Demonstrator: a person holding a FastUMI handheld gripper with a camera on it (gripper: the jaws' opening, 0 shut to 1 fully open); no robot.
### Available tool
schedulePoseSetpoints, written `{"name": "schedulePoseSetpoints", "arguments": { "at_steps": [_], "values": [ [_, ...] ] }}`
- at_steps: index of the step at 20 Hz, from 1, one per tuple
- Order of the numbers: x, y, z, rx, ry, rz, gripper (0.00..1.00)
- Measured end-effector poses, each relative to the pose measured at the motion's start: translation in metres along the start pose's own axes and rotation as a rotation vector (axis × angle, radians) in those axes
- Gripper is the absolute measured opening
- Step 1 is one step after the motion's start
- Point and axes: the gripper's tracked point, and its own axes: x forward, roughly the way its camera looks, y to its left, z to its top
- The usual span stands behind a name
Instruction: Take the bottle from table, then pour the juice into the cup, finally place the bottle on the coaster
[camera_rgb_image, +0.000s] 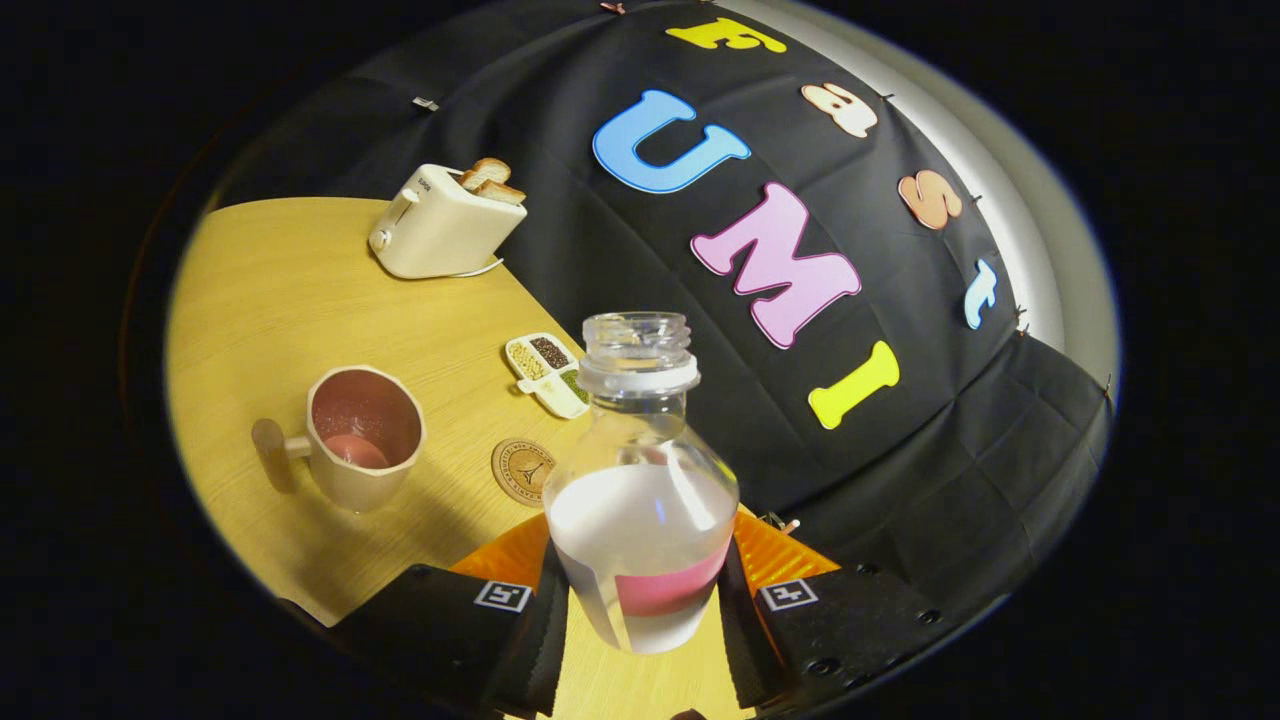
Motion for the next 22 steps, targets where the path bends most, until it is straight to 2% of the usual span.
{"name": "schedulePoseSetpoints", "arguments": {
  "at_steps": [6, 22],
  "values": [
    [0.02, 0.015, -0.011, -0.059, 0.028, 0.04, 0.68],
    [0.038, 0.067, -0.018, -0.527, -0.044, 0.139, 0.67]
  ]
}}
